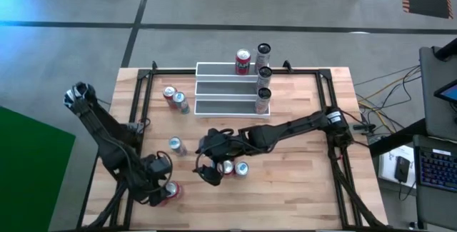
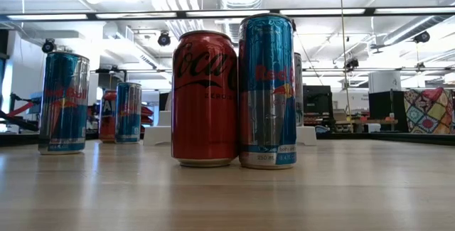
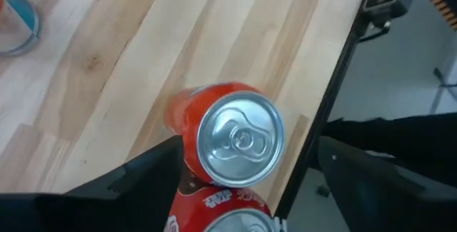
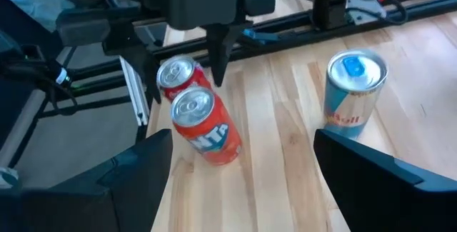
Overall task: Place canned beverage on shelf
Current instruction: Put the bottom orange soda can on the middle tier of the shelf aligned with the other orange soda can
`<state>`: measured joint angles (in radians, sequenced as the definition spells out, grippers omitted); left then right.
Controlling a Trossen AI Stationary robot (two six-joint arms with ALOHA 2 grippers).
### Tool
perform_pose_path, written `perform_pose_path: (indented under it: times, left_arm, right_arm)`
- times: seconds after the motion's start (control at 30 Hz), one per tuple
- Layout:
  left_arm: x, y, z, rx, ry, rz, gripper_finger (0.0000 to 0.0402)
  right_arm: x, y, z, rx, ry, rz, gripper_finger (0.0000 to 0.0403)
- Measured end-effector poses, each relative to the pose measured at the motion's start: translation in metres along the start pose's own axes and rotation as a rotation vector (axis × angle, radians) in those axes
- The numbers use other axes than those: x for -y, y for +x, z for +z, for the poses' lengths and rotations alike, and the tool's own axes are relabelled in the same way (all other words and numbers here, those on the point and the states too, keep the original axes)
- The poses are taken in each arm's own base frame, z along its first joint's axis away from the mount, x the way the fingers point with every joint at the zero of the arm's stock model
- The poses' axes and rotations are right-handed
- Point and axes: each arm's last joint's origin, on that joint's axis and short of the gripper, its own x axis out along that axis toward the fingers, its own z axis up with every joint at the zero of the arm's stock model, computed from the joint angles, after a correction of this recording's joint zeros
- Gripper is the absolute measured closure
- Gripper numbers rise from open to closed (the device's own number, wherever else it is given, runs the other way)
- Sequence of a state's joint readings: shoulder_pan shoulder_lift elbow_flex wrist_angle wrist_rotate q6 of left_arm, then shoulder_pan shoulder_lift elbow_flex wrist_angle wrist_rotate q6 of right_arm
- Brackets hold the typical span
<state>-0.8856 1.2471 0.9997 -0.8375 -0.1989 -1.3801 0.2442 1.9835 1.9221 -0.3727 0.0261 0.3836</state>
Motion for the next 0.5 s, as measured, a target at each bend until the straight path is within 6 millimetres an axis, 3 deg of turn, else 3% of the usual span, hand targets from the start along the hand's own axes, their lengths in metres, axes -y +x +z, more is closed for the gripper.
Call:
perform_pose_path:
  times: [0.3,0.5]
  left_arm:
    - [0.003,0.016,-0.003,-0.018,0.053,0.056,0.0018]
    - [0.004,0.029,-0.005,-0.028,0.064,0.105,0.0009]
  right_arm:
    - [-0.002,-0.006,-0.009,-0.093,-0.009,-0.038,0.0074]
    - [-0.002,-0.006,-0.009,-0.092,-0.012,-0.04,0.0074]
